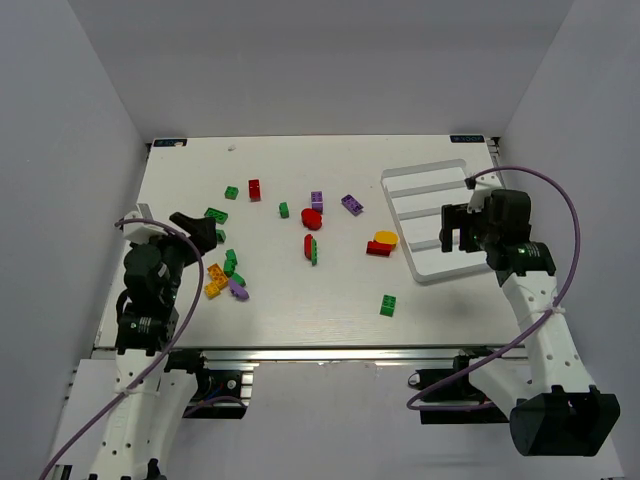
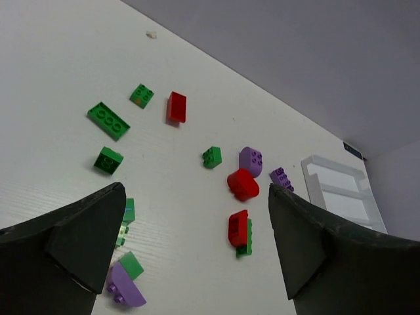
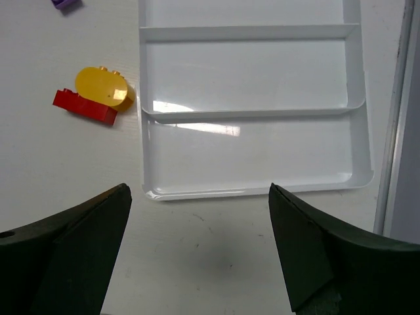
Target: Sort the legos into containers by color
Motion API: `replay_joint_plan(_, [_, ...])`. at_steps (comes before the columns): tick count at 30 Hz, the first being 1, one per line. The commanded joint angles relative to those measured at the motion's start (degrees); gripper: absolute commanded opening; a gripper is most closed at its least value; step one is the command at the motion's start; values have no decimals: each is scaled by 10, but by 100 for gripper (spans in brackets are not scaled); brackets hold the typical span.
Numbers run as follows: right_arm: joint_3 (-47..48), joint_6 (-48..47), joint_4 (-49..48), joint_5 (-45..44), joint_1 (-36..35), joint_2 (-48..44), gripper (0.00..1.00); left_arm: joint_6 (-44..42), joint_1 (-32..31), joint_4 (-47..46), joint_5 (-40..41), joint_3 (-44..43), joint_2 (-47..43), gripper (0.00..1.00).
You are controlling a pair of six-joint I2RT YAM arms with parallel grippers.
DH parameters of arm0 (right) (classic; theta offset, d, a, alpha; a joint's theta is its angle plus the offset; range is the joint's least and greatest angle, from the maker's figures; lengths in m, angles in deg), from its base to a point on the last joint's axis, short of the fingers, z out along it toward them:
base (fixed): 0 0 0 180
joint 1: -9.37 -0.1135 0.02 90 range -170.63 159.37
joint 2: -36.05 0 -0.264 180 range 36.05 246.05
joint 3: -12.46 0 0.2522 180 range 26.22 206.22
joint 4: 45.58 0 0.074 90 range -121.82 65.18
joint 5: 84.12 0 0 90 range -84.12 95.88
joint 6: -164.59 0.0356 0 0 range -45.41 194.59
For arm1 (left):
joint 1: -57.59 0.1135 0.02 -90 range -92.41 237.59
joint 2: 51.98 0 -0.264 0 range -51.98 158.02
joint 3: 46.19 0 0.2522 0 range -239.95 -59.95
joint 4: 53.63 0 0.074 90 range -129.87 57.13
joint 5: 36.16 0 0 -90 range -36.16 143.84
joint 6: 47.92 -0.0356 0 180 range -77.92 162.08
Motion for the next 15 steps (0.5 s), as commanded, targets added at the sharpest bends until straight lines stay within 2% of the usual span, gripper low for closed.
replay_joint_plan(1, [34, -19, 13, 59, 0, -6, 90, 12, 0, 21, -26, 5, -17, 98])
replay_joint_plan(4, [29, -205, 67, 255, -1, -19, 90, 14, 0, 28, -24, 10, -25, 98])
replay_joint_plan(5, [25, -281, 98, 367, -3, -22, 89, 17, -1, 28, -23, 12, -30, 98])
replay_joint_plan(6, [19, -422, 164, 412, -9, -28, 90, 18, 0, 28, -21, 16, -31, 98])
replay_joint_plan(7, [10, -457, 178, 457, -14, -31, 90, 21, -1, 28, -19, 17, -32, 98])
replay_joint_plan(9, [-13, -500, 186, 493, -23, -36, 89, 24, 0, 24, -17, 20, -31, 95])
replay_joint_plan(10, [-19, -486, 175, 501, -34, -36, 90, 25, 0, 22, -19, 24, -31, 93])
replay_joint_plan(12, [-45, -416, 104, 501, -49, -33, 89, 29, 0, 19, -22, 27, -22, 72])
replay_joint_plan(13, [-50, -378, 90, 493, -78, -28, 89, 30, 0, 19, -23, 29, -17, 56])
replay_joint_plan(15, [-63, -341, 57, 417, -118, -19, 80, 38, 0, 20, -29, 35, -8, 25])
